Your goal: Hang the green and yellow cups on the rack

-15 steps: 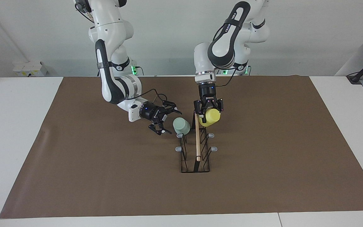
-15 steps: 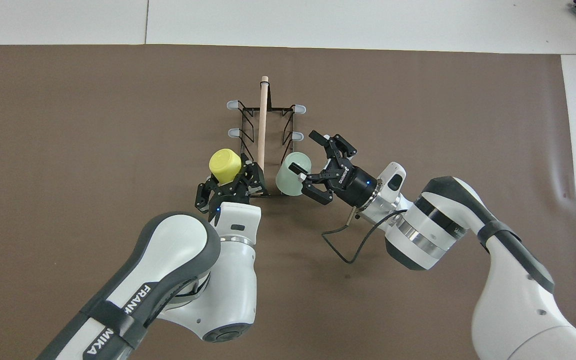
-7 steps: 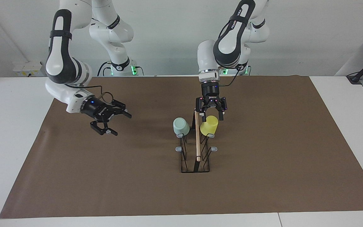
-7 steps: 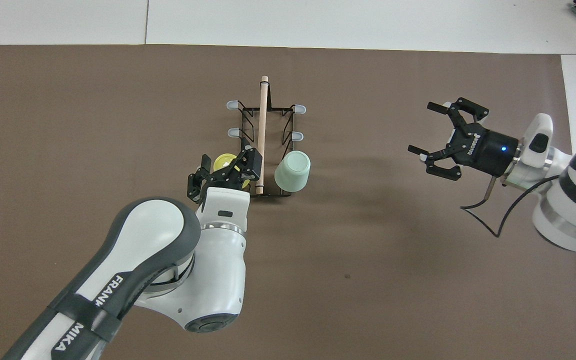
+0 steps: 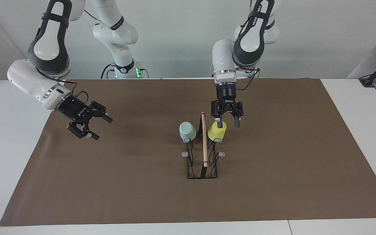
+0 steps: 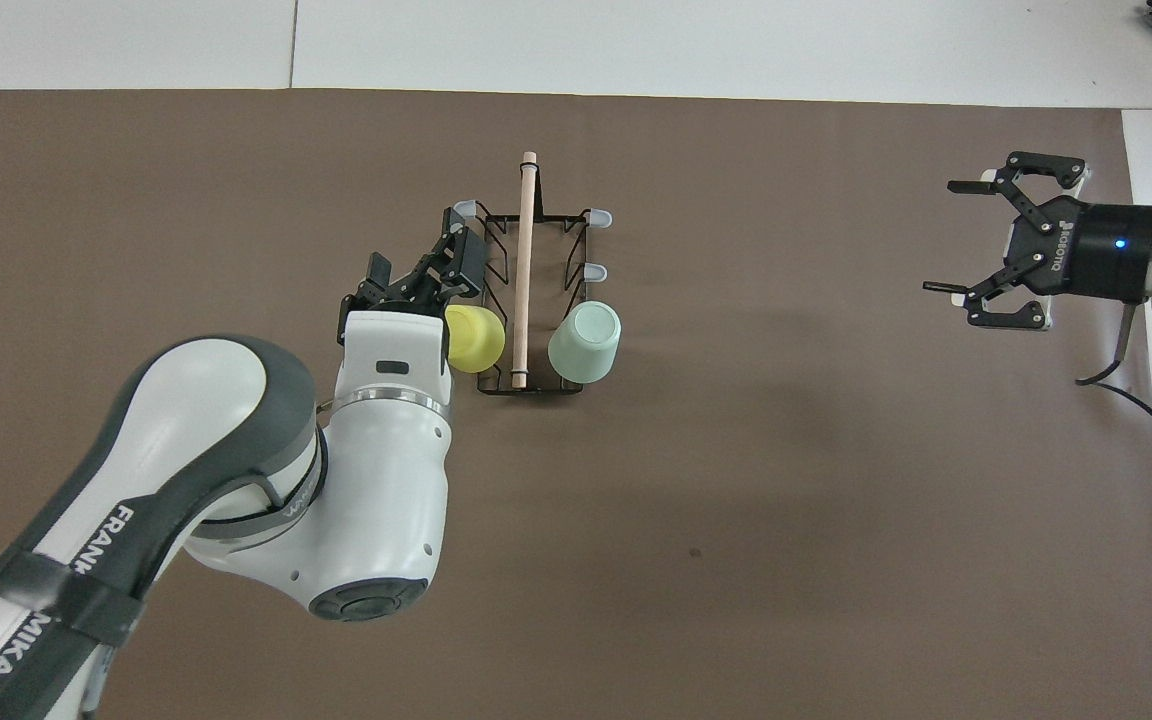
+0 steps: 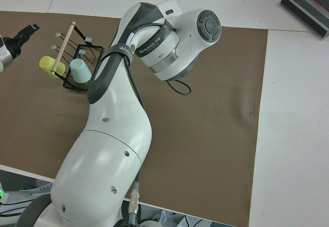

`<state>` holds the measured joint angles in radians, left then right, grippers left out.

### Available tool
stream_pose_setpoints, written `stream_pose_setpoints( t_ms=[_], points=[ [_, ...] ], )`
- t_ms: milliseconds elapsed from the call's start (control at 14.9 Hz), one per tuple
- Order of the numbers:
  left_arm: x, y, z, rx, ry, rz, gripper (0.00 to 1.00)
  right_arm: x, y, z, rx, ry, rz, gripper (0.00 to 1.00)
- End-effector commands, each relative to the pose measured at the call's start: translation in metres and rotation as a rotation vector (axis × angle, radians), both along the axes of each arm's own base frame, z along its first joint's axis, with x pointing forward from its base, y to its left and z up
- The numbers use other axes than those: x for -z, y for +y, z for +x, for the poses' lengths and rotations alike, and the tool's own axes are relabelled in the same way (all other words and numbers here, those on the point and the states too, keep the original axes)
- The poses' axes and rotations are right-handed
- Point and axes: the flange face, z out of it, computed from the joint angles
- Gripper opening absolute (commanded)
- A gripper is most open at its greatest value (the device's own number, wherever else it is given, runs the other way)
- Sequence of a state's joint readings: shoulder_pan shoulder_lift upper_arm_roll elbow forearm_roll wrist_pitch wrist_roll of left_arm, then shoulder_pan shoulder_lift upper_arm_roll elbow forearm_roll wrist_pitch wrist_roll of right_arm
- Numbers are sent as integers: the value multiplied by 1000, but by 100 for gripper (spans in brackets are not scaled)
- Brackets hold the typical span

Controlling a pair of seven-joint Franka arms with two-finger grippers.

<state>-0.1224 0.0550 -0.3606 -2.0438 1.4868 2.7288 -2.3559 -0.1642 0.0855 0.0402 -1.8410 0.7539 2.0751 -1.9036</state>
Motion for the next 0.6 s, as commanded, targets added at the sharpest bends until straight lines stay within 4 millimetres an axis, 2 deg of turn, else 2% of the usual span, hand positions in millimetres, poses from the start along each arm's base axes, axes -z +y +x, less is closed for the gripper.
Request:
stream_pose_setpoints(
  t_ms=[0, 134, 269, 403, 537],
  points=[
    [-25, -1, 41, -84, 26, -104, 100, -21, 27, 2, 74, 74, -139, 100],
    [-37, 2, 57, -136, 65, -126, 100, -22, 53, 6, 170, 107, -214, 100],
    [-45, 5, 63, -120, 95, -108, 100, -20, 84, 6, 289, 164, -297, 100],
    [-56, 21, 77, -113, 109, -79, 100, -20, 102, 4, 499, 228, -343, 100],
    [-62, 37, 90, -104, 139, -52, 100, -23, 109, 5, 705, 253, -356, 100]
  ],
)
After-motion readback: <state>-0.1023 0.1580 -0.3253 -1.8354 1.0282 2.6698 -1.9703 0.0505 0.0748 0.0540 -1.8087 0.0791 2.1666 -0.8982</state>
